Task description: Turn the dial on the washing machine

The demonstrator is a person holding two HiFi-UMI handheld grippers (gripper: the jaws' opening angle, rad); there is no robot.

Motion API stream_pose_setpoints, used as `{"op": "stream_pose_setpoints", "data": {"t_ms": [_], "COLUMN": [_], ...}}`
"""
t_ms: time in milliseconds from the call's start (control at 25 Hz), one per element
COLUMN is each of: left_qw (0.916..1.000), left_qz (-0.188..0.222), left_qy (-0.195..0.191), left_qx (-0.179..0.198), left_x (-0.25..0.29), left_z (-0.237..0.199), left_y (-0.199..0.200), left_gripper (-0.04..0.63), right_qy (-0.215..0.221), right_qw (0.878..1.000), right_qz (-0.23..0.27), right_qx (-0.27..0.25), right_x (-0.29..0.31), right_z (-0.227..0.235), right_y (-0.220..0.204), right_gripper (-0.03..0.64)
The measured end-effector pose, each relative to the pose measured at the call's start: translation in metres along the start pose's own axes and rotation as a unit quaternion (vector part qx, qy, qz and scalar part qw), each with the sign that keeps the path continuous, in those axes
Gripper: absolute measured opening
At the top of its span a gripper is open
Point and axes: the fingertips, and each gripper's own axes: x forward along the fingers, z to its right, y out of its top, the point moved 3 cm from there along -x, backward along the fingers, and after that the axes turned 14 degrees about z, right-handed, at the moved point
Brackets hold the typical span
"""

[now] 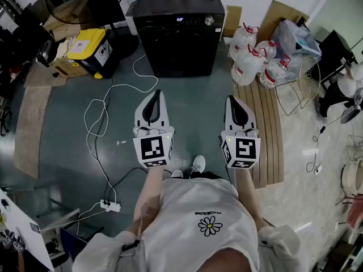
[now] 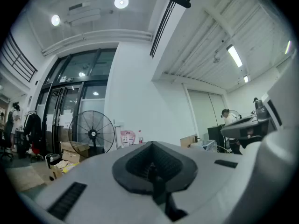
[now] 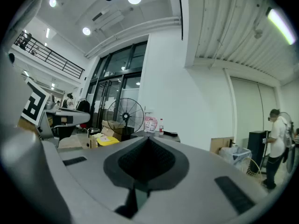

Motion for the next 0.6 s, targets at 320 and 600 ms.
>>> {"op": "stream_pose_setpoints", "data": {"t_ms": [320, 600], "left_qw": [1.0000, 0.9998], "left_qz": [0.000, -0.013], "left_qy": [-0.003, 0.008], "left_qx": [0.008, 0.010], "left_x": [0.024, 0.031], "left_z": [0.018, 0.033], "left_y": [-0.010, -0.024], "left_gripper": [-0.002, -0.002], "right_qy": [0.016, 0.013], "right_qw": [1.000, 0.999], "right_qz": [0.001, -0.004], "right_qx": [0.005, 0.031], "right_x": [0.012, 0.020], "right_z": [0.020, 0.038], "right_y": [-0.011, -0.031], "right_gripper": [0.002, 0.002]}}
